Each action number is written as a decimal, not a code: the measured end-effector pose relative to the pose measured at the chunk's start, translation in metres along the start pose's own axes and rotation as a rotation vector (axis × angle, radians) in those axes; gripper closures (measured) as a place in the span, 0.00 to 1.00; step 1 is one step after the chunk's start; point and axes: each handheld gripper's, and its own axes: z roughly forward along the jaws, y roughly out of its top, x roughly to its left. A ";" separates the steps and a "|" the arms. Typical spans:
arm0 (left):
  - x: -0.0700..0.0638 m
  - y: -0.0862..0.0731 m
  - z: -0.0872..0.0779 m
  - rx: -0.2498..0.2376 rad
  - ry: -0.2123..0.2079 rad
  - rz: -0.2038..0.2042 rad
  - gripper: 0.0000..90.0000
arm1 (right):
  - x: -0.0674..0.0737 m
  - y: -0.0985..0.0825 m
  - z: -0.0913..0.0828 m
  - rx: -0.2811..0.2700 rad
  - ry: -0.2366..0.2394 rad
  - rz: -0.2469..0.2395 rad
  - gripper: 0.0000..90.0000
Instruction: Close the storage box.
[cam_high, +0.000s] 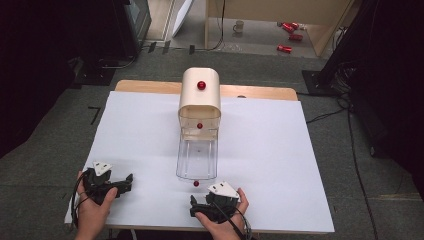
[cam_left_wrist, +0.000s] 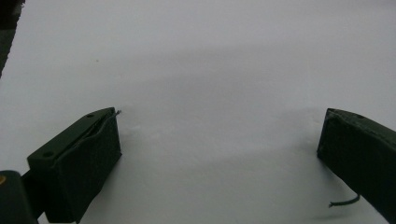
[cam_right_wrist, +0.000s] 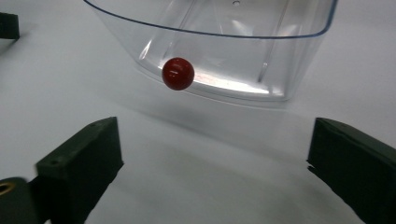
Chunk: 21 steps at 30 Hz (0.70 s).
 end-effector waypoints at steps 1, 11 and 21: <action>0.000 0.000 0.000 0.000 0.000 0.000 0.00 | 0.002 -0.001 0.001 -0.001 -0.004 0.000 0.10; 0.000 0.000 0.000 0.000 0.000 0.000 0.00 | 0.012 -0.002 0.009 -0.038 0.031 -0.005 0.66; 0.000 0.000 0.000 0.000 0.000 0.000 0.00 | 0.010 0.008 0.015 -0.035 0.089 0.012 0.85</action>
